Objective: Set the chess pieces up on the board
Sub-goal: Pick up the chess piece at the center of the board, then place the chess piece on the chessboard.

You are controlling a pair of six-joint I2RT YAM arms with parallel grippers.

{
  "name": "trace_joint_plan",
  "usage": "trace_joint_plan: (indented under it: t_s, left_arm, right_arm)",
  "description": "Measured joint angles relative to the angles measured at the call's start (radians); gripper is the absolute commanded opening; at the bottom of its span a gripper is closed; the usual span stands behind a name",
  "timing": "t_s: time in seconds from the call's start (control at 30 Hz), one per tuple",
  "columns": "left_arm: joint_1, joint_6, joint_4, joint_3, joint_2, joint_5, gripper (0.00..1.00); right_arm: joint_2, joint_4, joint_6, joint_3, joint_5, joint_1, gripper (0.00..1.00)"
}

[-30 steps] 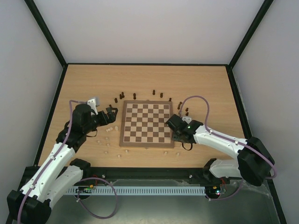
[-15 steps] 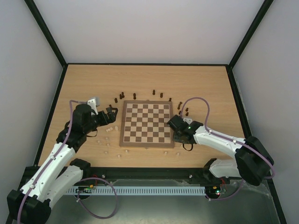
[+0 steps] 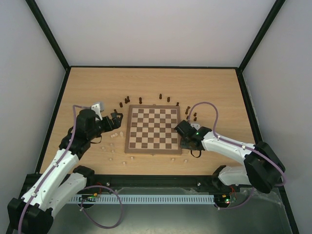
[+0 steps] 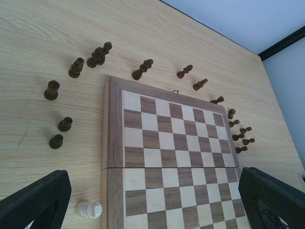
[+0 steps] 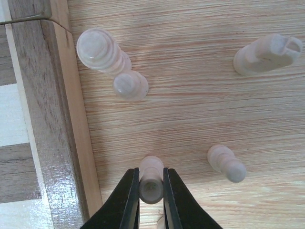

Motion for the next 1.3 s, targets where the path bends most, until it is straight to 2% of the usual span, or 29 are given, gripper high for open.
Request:
trace_joint_plan:
  t_s: [0.27, 0.5, 0.73, 1.0, 1.3]
  left_arm:
    - [0.0, -0.002, 0.0, 0.0, 0.0, -0.006, 0.99]
    - [0.0, -0.005, 0.0, -0.003, 0.0, -0.019, 0.99]
    - [0.0, -0.005, -0.002, -0.003, -0.001, -0.032, 0.99]
    - [0.0, -0.007, -0.002, -0.003, -0.001, -0.041, 0.99]
    - [0.0, -0.008, -0.002, -0.004, -0.001, -0.042, 1.0]
  right_arm:
    - [-0.045, -0.073, -0.01, 0.048, 0.028, 0.015, 0.1]
    - [-0.058, -0.116, -0.012, 0.138, 0.032, 0.097, 0.11]
    - [-0.009, -0.119, -0.011, 0.172, 0.013, 0.185, 0.11]
    - [0.078, -0.112, -0.014, 0.182, -0.003, 0.219, 0.13]
    - [0.099, -0.1, -0.015, 0.187, -0.012, 0.233, 0.14]
